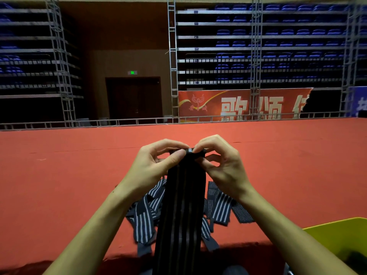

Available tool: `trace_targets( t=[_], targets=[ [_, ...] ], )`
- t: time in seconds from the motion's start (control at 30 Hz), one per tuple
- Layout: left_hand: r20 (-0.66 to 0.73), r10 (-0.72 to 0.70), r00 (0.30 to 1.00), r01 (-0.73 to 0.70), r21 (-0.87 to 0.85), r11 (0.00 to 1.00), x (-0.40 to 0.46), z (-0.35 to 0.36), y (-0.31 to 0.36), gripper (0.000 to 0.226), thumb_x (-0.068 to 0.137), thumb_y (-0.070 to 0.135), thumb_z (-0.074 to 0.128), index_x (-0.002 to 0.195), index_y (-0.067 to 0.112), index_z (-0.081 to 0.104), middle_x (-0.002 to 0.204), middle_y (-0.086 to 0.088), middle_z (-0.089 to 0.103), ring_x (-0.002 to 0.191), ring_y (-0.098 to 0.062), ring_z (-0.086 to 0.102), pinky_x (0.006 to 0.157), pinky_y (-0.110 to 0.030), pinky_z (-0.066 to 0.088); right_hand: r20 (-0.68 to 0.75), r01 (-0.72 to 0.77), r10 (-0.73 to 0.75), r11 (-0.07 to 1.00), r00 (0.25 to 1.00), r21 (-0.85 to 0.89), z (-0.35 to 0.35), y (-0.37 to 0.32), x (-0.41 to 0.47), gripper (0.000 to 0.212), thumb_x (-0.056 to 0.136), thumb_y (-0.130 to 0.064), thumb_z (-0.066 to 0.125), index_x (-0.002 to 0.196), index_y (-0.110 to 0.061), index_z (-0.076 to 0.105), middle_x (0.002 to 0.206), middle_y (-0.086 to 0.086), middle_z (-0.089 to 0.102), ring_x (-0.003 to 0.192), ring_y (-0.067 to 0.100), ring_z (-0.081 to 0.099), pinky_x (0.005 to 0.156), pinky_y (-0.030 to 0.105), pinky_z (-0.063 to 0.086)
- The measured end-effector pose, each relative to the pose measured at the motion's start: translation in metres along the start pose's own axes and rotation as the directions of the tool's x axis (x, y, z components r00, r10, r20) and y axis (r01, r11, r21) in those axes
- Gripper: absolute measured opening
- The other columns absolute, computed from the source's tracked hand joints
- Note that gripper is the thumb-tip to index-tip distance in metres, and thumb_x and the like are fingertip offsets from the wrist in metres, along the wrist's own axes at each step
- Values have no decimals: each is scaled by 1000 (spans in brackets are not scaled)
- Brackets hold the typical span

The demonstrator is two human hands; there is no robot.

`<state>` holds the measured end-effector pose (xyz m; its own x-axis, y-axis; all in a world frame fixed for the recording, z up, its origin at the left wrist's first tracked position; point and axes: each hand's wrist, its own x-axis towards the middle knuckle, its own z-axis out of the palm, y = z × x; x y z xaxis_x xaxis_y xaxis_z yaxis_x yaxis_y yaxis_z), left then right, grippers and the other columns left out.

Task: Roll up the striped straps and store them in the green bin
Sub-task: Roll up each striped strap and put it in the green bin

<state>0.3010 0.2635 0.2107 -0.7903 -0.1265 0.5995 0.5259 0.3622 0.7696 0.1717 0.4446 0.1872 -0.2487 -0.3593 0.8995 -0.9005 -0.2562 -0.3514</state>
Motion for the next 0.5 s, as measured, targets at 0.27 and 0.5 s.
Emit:
trace_targets(
  t=[0.27,0.5],
  targets=[
    [-26,-30,999,27,-118,993,-1,7,-6,24,88,-4,80,111,0,81,118,-9,81,110,-29,79,95,-35,64,4,-34,34,998,999,52,-2,-4,-7,30,83,8,72,95,-19,73,115,8,67,114,25,69,86,29,59],
    [11,68,998,-67,-53,996,-2,-1,-13,23,83,-7,83,104,1,82,130,-6,74,116,-28,76,98,-37,63,194,-417,389,899,900,134,-16,-16,-4,39,95,-35,78,132,-30,67,113,6,78,87,27,80,71,38,64]
  ],
)
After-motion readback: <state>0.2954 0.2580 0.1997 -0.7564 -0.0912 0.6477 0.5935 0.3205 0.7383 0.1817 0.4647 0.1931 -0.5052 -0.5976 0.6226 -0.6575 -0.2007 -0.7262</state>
